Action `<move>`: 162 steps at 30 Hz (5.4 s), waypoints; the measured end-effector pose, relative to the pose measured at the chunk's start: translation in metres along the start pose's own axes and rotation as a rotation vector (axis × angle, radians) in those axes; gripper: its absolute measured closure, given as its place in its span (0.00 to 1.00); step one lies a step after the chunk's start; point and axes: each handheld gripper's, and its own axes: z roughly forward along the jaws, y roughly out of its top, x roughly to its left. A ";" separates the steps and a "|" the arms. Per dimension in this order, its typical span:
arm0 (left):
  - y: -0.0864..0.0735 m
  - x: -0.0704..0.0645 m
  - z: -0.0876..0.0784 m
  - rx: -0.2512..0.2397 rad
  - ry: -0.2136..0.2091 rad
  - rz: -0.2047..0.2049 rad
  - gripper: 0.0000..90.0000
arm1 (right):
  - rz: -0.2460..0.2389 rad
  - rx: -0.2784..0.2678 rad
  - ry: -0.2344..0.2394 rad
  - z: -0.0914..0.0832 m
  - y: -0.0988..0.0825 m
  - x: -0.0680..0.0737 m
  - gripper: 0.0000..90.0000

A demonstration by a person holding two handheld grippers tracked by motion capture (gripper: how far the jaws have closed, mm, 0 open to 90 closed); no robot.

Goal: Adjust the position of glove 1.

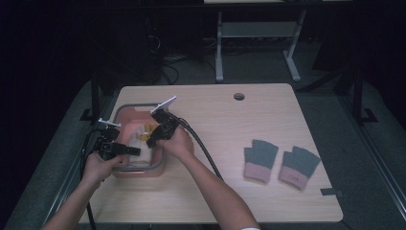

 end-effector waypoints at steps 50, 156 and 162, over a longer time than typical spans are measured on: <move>0.024 -0.020 -0.016 0.030 0.182 0.105 0.70 | -0.033 -0.135 0.010 -0.072 -0.031 -0.010 0.73; 0.037 -0.221 0.068 -0.120 -0.198 0.402 0.28 | 0.223 -0.302 -0.340 -0.245 -0.251 -0.133 0.51; 0.037 -0.224 0.070 -0.132 -0.201 0.408 0.28 | 0.246 -0.299 -0.363 -0.250 -0.263 -0.142 0.51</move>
